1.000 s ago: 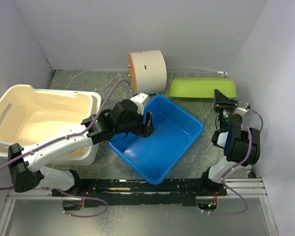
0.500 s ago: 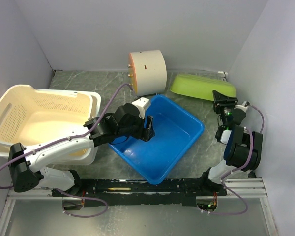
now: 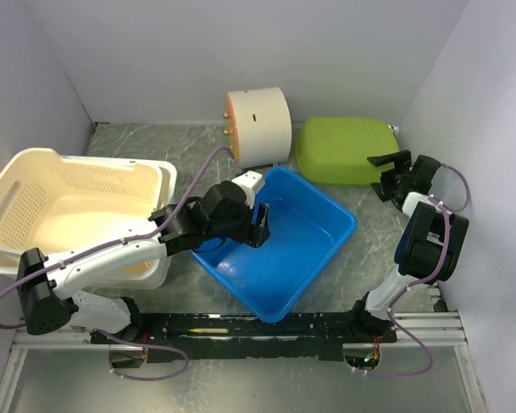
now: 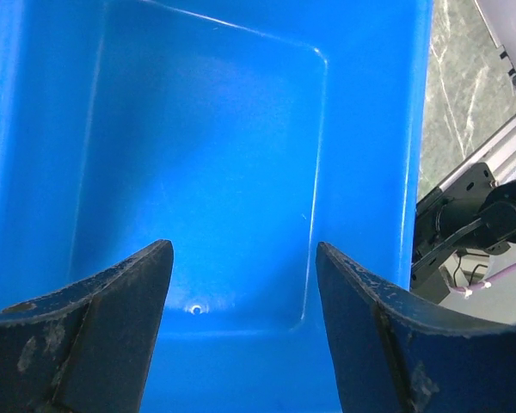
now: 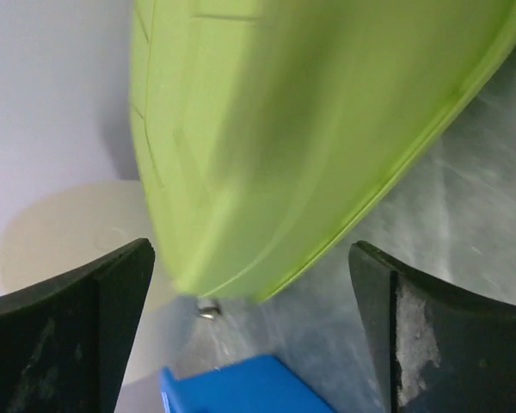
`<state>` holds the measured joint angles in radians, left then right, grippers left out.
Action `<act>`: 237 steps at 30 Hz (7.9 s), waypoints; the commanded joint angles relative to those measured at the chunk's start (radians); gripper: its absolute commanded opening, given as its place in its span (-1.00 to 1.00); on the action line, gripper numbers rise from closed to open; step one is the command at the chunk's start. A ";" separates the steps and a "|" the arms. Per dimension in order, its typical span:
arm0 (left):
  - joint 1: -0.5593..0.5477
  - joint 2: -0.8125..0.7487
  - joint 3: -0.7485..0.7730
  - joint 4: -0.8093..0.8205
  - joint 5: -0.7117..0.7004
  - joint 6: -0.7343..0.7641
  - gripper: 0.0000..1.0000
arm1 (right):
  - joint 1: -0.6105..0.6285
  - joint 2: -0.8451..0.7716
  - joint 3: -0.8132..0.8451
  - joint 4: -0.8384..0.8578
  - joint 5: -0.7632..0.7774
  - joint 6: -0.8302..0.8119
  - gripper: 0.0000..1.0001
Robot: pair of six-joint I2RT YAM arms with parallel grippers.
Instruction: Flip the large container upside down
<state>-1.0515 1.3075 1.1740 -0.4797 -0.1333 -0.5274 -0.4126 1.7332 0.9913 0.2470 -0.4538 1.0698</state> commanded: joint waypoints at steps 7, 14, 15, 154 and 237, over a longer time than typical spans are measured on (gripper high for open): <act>-0.007 -0.020 -0.002 0.016 0.014 -0.032 0.61 | -0.009 -0.084 -0.011 -0.321 0.162 -0.159 1.00; -0.072 -0.011 0.042 -0.027 -0.200 -0.062 0.97 | 0.005 -0.316 -0.085 -0.338 0.205 -0.171 1.00; -0.096 -0.005 0.046 -0.013 -0.242 -0.040 1.00 | 0.050 -0.351 -0.076 -0.349 0.216 -0.192 1.00; 0.127 -0.164 -0.302 0.036 -0.193 -0.867 -0.83 | 0.398 -0.703 0.018 -0.490 -0.243 -0.384 1.00; 0.121 0.010 -0.241 -0.241 -0.250 -0.570 -0.79 | 0.416 -0.175 -0.895 1.546 -0.561 0.899 1.00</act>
<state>-0.9112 1.1431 1.0618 -0.3912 -0.5102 -1.2201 -0.0017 1.6535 0.1299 1.4117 -0.8047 1.8133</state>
